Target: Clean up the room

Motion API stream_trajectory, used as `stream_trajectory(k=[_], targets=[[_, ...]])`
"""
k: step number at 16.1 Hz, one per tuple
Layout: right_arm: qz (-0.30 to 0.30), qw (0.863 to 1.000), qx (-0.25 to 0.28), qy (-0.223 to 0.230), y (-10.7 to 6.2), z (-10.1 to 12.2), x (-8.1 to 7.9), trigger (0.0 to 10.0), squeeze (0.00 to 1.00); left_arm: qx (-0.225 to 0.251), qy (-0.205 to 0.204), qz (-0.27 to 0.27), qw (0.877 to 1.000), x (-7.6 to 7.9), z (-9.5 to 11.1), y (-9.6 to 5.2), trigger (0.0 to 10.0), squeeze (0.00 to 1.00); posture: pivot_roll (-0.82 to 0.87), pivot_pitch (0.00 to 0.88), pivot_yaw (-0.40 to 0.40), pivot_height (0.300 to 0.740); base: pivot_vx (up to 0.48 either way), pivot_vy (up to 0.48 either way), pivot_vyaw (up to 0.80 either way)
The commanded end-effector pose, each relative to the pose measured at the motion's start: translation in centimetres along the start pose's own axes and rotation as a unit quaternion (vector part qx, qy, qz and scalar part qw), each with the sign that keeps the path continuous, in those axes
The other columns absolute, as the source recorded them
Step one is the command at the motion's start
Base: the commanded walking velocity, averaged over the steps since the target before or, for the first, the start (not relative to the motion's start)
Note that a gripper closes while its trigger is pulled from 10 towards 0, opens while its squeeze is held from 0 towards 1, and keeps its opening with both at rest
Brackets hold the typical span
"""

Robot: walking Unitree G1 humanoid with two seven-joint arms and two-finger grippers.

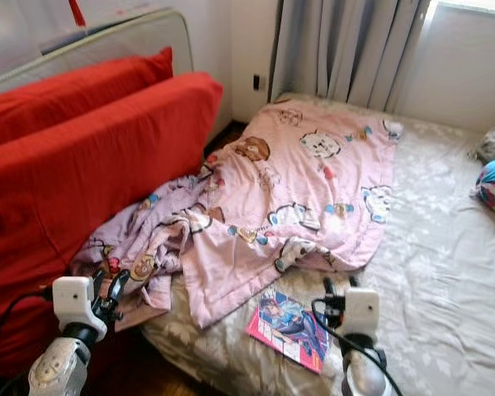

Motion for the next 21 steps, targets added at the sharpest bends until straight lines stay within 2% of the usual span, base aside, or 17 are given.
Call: stream_trajectory(k=[1,4,6,12,16,21], targets=[[-0.014,1.000,-0.007,0.002,0.0,-0.2,0.1,10.0,0.00,0.001,0.002,-0.006,1.000,-0.1,0.4,0.0,10.0,0.00,0.01,0.039,-0.024,0.740,0.000,0.000,0.00],[-0.031,1.000,-0.006,0.003,0.7,0.3,-0.3,10.0,0.00,0.001,-0.001,-0.009,1.000,-0.1,0.8,0.1,10.0,0.00,0.01,0.048,-0.027,0.740,0.000,0.000,0.00],[-0.049,0.999,-0.017,-0.007,0.9,0.3,0.5,10.0,0.00,0.000,-0.003,-0.008,1.000,-0.1,0.8,0.1,10.0,0.00,0.01,0.059,-0.029,0.740,0.000,0.000,0.00],[-0.062,0.998,-0.017,-0.013,0.9,0.4,0.7,10.0,0.00,-0.006,-0.008,-0.010,1.000,0.1,0.9,0.0,10.0,0.00,0.01,0.064,-0.034,0.675,0.000,0.000,0.00],[-0.051,0.999,0.000,0.005,1.5,0.9,-0.6,10.0,0.00,-0.003,-0.006,-0.005,1.000,-0.5,1.2,0.6,10.0,0.00,0.03,0.057,-0.017,0.675,0.000,0.000,0.00],[-0.044,0.999,-0.009,-0.005,1.5,0.8,-0.3,10.0,0.00,0.000,-0.013,0.002,1.000,-0.3,1.4,0.8,10.0,0.00,0.04,0.057,-0.023,0.675,0.000,0.000,0.00]])
Point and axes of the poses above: a point about 5 cm out from each wrist's last joint towards the gripper, its own y axis pointing out of the wrist towards the gripper, its own z axis along the axis of the wrist's last joint, x = y × z, the point moved 3 cm from there along y, pointing out of the wrist towards the gripper, and after that the axes turned 13 degrees about y, right-handed, at the moved point
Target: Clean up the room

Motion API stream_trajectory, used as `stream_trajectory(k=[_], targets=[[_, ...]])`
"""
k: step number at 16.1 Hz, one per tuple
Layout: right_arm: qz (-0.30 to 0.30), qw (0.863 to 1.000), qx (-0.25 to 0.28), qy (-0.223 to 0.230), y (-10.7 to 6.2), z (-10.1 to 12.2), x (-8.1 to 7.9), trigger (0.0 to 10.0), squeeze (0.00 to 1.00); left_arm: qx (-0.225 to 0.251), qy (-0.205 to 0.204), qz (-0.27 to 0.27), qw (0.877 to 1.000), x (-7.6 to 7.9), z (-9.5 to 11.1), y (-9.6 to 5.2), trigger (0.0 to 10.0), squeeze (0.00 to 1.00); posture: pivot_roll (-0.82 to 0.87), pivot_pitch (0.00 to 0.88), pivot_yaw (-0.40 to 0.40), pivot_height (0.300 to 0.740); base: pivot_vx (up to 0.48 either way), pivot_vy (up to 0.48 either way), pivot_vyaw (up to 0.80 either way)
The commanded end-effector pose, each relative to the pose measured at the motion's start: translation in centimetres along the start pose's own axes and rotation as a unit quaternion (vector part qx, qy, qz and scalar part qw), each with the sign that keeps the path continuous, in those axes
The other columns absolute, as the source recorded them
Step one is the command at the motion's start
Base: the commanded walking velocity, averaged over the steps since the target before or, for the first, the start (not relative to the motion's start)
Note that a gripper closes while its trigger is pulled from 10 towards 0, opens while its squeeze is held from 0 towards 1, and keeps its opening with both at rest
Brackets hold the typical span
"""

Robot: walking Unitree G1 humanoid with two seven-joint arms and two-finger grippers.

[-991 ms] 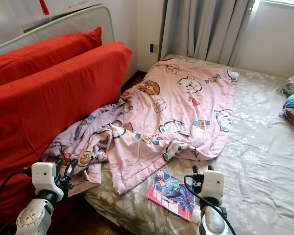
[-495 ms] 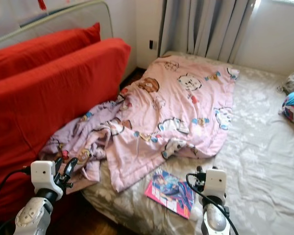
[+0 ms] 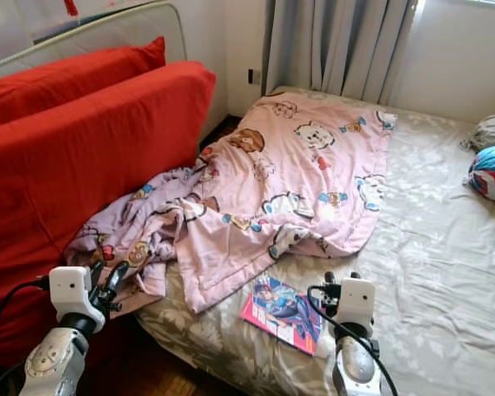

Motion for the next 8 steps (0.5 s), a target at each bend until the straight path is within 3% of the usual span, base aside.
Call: stream_trajectory(k=[1,4,8], targets=[[-0.004,1.000,-0.002,0.001,-0.03,-0.02,0.30,10.0,0.00,-0.005,-0.002,0.001,1.000,0.05,-0.09,0.12,10.0,0.00,0.05,0.057,-0.025,0.675,0.000,0.000,0.00],[-0.019,0.999,-0.027,0.018,0.04,-0.74,0.49,10.0,0.00,-0.005,-0.005,0.006,1.000,-0.13,0.00,0.22,10.0,0.00,0.05,0.060,-0.029,0.671,0.000,0.000,0.00],[-0.014,0.999,-0.018,0.024,0.17,-0.38,0.32,10.0,0.00,-0.001,-0.010,0.007,1.000,-0.10,0.27,0.33,10.0,0.00,0.05,0.067,-0.029,0.653,0.000,0.000,0.00]])
Point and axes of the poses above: a point about 5 cm out from each wrist's last joint towards the gripper, its own y axis pointing out of the wrist towards the gripper, its own z axis along the axis of the wrist's last joint, x = y × z, the point moved 3 cm from there along y, pointing out of the wrist towards the gripper, and after that the axes turned 13 degrees about y, right-handed, at the moved point
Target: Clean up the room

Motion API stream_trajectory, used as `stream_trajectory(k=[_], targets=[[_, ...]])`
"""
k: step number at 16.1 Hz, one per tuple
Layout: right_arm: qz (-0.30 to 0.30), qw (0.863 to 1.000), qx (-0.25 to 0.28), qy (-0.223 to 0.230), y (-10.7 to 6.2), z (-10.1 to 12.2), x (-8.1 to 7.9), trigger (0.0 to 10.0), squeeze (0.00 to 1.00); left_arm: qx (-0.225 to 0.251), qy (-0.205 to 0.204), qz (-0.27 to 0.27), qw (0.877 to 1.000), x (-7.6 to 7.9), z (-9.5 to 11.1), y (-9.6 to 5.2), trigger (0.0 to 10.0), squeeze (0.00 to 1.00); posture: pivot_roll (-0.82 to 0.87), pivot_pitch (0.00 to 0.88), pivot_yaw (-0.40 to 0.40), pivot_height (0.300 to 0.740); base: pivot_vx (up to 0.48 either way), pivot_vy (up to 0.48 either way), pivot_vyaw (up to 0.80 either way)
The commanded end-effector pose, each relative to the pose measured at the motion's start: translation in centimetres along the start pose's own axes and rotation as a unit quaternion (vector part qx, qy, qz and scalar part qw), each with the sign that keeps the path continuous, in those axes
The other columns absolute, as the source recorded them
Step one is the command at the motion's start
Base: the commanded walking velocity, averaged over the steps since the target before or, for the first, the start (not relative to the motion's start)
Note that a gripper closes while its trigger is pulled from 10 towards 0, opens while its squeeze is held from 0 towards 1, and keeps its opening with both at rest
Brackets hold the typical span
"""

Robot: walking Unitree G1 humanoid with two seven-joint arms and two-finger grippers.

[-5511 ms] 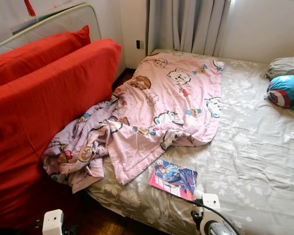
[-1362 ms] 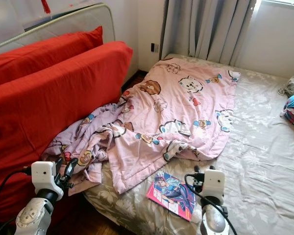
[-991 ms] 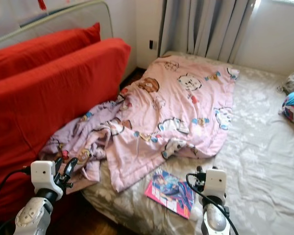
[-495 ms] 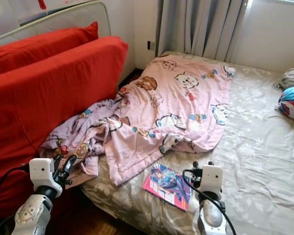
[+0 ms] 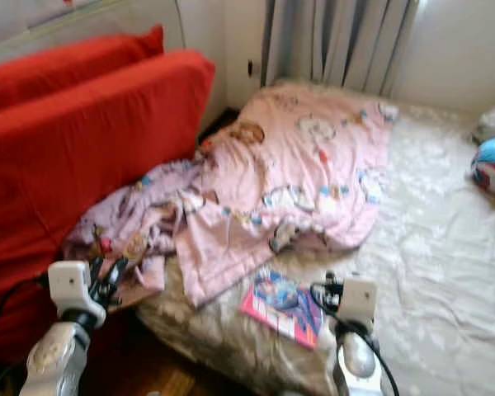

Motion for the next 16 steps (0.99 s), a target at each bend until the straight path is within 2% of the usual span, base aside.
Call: stream_trajectory(k=[1,11,14,16], targets=[[-0.009,1.000,-0.008,0.007,0.0,-0.3,0.3,10.0,0.00,-0.006,-0.004,-0.002,1.000,0.0,-0.1,-0.1,10.0,0.00,0.05,0.067,-0.028,0.653,0.000,0.000,0.00],[-0.002,1.000,-0.015,0.008,0.0,-0.4,0.0,10.0,0.00,-0.006,-0.013,-0.009,1.000,0.6,0.1,0.0,10.0,0.00,0.03,0.071,-0.027,0.653,0.000,0.000,0.00],[-0.003,0.999,-0.035,-0.003,0.0,-1.1,-0.1,10.0,0.00,-0.009,-0.015,-0.013,1.000,0.6,0.0,0.0,10.0,0.00,0.03,0.058,-0.022,0.653,0.000,0.000,0.00],[0.006,0.999,-0.035,0.001,0.0,-1.1,-0.4,10.0,0.00,-0.012,-0.016,-0.016,1.000,0.7,-0.1,0.1,10.0,0.00,0.02,0.047,-0.022,0.633,0.000,0.000,0.00]])
Point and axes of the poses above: a point about 5 cm out from each wrist's last joint towards the gripper, its own y axis pointing out of the wrist towards the gripper, its own z axis along the axis of the wrist's last joint, x = y × z, the point moved 3 cm from there along y, pointing out of the wrist towards the gripper, and after that the axes turned 13 degrees about y, right-handed, at the moved point
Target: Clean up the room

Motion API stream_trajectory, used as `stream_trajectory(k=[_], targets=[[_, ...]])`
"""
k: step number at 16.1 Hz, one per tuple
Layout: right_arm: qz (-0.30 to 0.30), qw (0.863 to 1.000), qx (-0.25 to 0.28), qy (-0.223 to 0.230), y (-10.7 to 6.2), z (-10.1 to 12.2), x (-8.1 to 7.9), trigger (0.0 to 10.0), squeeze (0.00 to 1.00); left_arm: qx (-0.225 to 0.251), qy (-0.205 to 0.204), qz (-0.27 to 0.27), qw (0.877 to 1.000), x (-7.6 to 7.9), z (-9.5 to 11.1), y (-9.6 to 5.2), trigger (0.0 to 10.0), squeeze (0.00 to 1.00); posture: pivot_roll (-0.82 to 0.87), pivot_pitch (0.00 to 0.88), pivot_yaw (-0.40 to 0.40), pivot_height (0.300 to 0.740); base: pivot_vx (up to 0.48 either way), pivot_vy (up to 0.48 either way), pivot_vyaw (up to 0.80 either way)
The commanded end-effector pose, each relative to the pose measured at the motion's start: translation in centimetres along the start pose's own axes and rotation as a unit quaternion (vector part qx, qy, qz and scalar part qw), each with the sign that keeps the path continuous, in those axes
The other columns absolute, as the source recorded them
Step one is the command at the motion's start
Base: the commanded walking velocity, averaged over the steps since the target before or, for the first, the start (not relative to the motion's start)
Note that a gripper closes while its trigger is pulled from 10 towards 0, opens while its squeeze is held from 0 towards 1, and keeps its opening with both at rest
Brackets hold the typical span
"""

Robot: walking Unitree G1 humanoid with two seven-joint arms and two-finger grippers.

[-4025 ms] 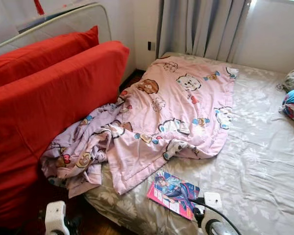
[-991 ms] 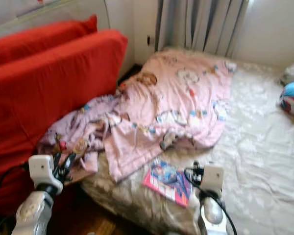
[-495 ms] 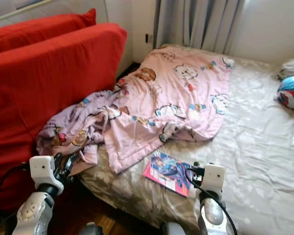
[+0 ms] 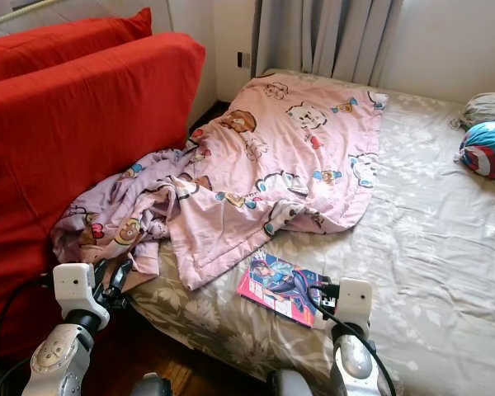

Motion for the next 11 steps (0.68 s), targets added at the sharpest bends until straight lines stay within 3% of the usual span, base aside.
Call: stream_trajectory(k=[1,11], targets=[[0.005,1.000,-0.002,0.001,-0.06,-0.20,-0.18,10.0,0.00,0.000,-0.006,-0.004,1.000,0.11,0.14,0.08,10.0,0.00,0.03,0.044,-0.021,0.633,0.000,0.000,0.00],[-0.007,1.000,-0.013,0.001,-0.08,-0.67,0.05,10.0,0.00,-0.003,-0.004,-0.009,1.000,0.14,0.14,0.03,10.0,0.00,0.03,0.055,-0.018,0.633,0.000,0.000,0.00]])
Point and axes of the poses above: a point about 5 cm out from each wrist's last joint towards the gripper, its own y axis pointing out of the wrist towards the gripper, its own z axis along the axis of the wrist's last joint, x = y × z, the point moved 3 cm from there along y, pointing out of the wrist towards the gripper, and after that the axes turned 13 degrees about y, right-handed, at the moved point
